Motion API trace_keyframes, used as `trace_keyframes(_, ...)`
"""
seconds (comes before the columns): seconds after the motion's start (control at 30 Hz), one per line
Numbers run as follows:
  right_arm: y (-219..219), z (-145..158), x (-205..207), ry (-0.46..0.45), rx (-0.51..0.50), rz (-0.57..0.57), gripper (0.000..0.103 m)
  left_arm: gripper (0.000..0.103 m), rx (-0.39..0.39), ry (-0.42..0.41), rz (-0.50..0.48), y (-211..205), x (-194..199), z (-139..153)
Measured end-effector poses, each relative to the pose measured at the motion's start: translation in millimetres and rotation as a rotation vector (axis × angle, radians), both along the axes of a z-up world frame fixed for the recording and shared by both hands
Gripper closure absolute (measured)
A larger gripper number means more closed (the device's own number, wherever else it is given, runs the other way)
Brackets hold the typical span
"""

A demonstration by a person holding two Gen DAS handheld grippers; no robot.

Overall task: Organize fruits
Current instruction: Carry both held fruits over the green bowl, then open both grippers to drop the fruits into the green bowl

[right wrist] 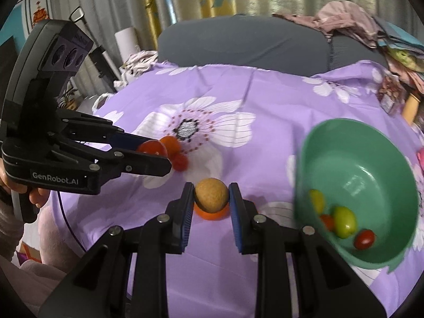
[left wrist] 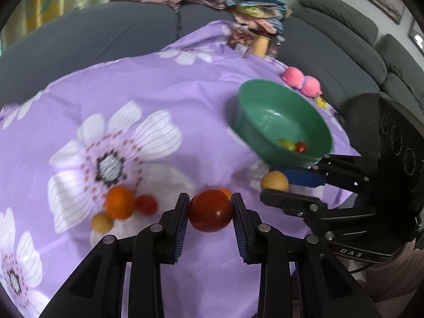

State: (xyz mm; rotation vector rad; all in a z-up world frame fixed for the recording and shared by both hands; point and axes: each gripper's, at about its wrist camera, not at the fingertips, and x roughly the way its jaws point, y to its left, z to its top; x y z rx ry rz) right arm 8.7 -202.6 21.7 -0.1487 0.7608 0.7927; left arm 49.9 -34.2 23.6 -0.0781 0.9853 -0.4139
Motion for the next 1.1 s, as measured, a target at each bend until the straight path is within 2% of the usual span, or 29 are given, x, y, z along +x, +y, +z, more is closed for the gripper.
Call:
trace_keyframes(0.53, -85.4, 5.4, 21.8, -0.05, 0.046, -0.243, 0.076, 0.07, 0.028, -0.06, -0.184, -92.4, 45.7, 28.5)
trace_keyframes(0.77, -109.0, -2.8, 33.4, -0.039, 0.056, -0.313, 0.076, 0.07, 0.043, -0.04, -0.233, -124.8, 62.5, 20.3)
trace_keyframes(1.1, -120.3, -14.5, 40.9, -0.014, 0.043, -0.355, 0.075, 0.07, 0.078, -0.003, -0.232, -137.2, 67.6, 3.1)
